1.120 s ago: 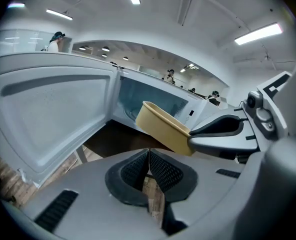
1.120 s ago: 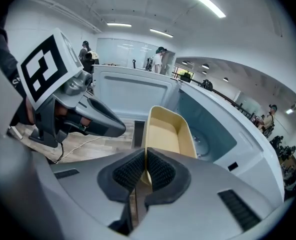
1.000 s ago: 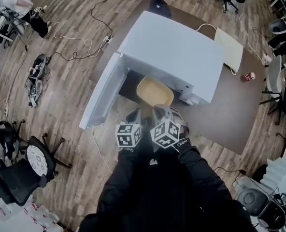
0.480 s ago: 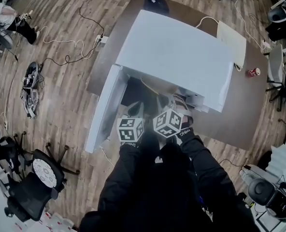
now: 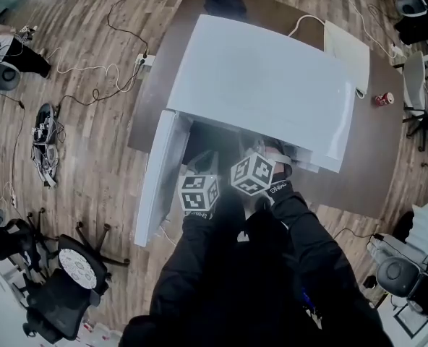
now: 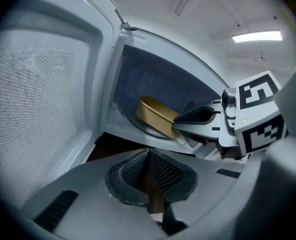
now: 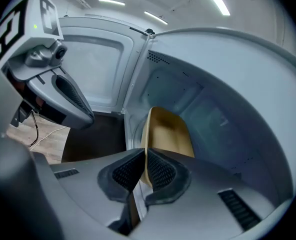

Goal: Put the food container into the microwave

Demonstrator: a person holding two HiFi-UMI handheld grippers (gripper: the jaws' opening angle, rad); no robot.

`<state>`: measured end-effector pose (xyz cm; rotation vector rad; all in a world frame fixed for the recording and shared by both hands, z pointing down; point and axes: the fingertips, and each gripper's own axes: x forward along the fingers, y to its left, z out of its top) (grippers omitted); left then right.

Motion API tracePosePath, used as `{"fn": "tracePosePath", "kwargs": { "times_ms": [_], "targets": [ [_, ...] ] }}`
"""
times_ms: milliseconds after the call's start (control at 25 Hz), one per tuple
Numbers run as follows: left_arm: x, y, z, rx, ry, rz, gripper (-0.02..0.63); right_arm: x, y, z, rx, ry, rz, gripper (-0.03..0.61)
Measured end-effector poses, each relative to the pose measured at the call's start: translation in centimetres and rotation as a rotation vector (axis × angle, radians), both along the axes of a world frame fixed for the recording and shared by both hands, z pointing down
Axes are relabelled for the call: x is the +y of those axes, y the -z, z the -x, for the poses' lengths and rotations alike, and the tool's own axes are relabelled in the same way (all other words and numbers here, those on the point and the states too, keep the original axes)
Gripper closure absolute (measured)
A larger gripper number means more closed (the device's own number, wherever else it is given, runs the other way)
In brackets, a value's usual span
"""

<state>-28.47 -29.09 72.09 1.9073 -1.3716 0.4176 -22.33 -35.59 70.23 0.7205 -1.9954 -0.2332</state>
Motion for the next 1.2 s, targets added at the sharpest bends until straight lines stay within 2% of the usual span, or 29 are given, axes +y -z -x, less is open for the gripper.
{"fn": "tracePosePath", "kwargs": {
  "times_ms": [480, 600, 720, 920, 1200],
  "targets": [
    [-1.4, -0.9, 0.2, 0.012, -0.026, 0.015, 0.58, -0.8, -0.8, 0.4, -0.018, -0.026, -0.001, 0.541],
    [-1.5, -0.8, 0.1, 0.014, -0.03, 0.016, 0.58, -0.8, -0.5, 0.5, -0.049, -0.043, 0.005, 0.499],
    [-1.3, -0.2, -0.1, 0.018, -0.033, 0.017, 0.58, -0.3, 0.8, 0.3, -0.082, -0.065, -0.002, 0.488],
    [-0.1, 1.9, -1.0, 0.015, -0.04, -0.003, 0.58, 2.5, 4.2, -0.5, -0.162, -0.109, -0.021, 0.49],
    [3.3, 7.0, -5.5, 0.001, -0.046, -0.092, 0.58, 9.1, 10.3, -4.7, -0.301, -0.189, -0.05, 0.554]
  ]
}}
